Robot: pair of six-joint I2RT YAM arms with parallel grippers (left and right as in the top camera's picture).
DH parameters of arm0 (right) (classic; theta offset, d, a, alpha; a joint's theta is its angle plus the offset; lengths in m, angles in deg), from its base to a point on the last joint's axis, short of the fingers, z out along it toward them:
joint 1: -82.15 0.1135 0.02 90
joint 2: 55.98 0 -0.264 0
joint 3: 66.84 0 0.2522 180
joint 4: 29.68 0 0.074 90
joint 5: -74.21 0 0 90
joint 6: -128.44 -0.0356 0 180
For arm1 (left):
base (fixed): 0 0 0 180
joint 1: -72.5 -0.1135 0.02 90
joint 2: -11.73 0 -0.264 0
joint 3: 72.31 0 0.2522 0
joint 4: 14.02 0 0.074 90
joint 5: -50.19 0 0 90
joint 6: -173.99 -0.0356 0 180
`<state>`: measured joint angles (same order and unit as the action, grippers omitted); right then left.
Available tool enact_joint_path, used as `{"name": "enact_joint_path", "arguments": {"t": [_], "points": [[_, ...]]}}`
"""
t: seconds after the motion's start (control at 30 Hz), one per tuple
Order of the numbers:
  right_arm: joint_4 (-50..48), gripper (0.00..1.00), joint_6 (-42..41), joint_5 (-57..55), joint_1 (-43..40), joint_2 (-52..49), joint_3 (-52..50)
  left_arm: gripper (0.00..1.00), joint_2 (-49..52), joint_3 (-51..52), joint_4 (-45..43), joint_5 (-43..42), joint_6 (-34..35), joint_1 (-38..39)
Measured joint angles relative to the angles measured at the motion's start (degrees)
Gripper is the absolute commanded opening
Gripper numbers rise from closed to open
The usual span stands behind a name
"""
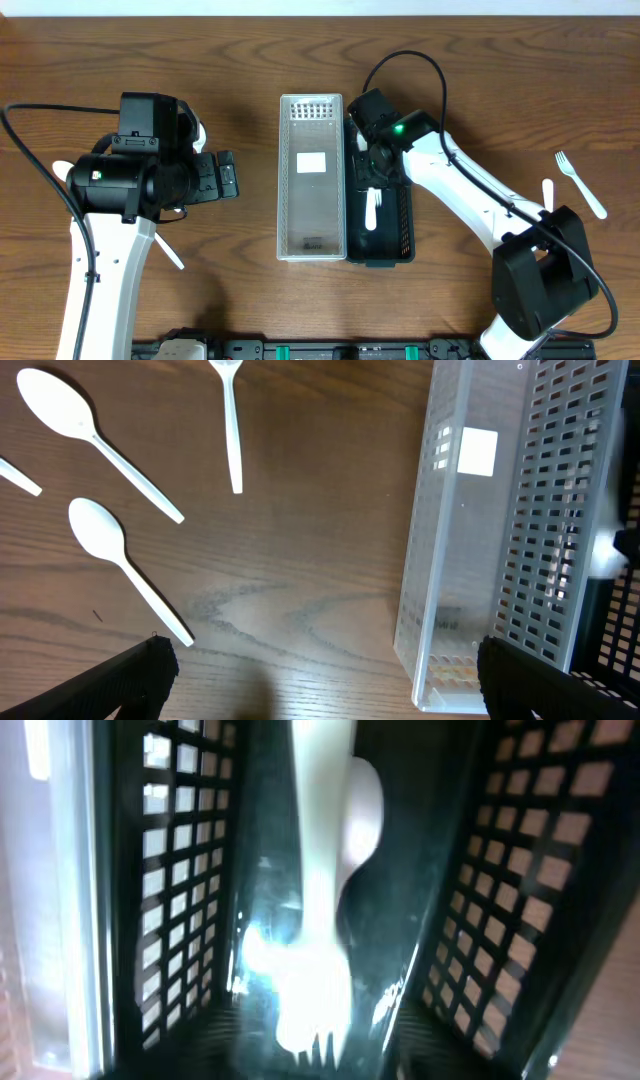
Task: Pack container
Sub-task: 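Carry the fork with the right gripper and release it in the black basket, then move the right gripper to the second white fork and grasp it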
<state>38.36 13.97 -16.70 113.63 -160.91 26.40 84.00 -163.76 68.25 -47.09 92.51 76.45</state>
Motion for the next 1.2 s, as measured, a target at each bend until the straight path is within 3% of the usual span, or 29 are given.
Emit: {"name": "enact_joint_path", "arguments": {"t": [0.27, 0.47, 0.6, 0.9, 1.2], "points": [[6.3, 0.99, 1.0, -2.2, -5.5, 7.7, 2.3, 0.98, 0.0, 0.0, 0.0, 0.0, 0.0, 0.0], [11.9, 0.99, 1.1, -5.9, -25.3, 21.3, 6.8, 0.98, 0.0, 0.0, -0.2, 0.0, 0.0, 0.0], [13.7, 0.99, 3.4, -7.4, -41.8, 24.0, 5.0, 0.98, 0.0, 0.0, -0.3, 0.0, 0.0, 0.0], [-2.7, 0.99, 13.8, -0.9, -60.5, 19.8, -18.3, 0.98, 0.0, 0.0, -0.6, 0.1, -0.1, 0.0], [-12.9, 0.99, 21.8, 2.1, -65.2, 14.8, -22.0, 0.98, 0.0, 0.0, -0.6, 0.2, -0.9, 0.0]]}}
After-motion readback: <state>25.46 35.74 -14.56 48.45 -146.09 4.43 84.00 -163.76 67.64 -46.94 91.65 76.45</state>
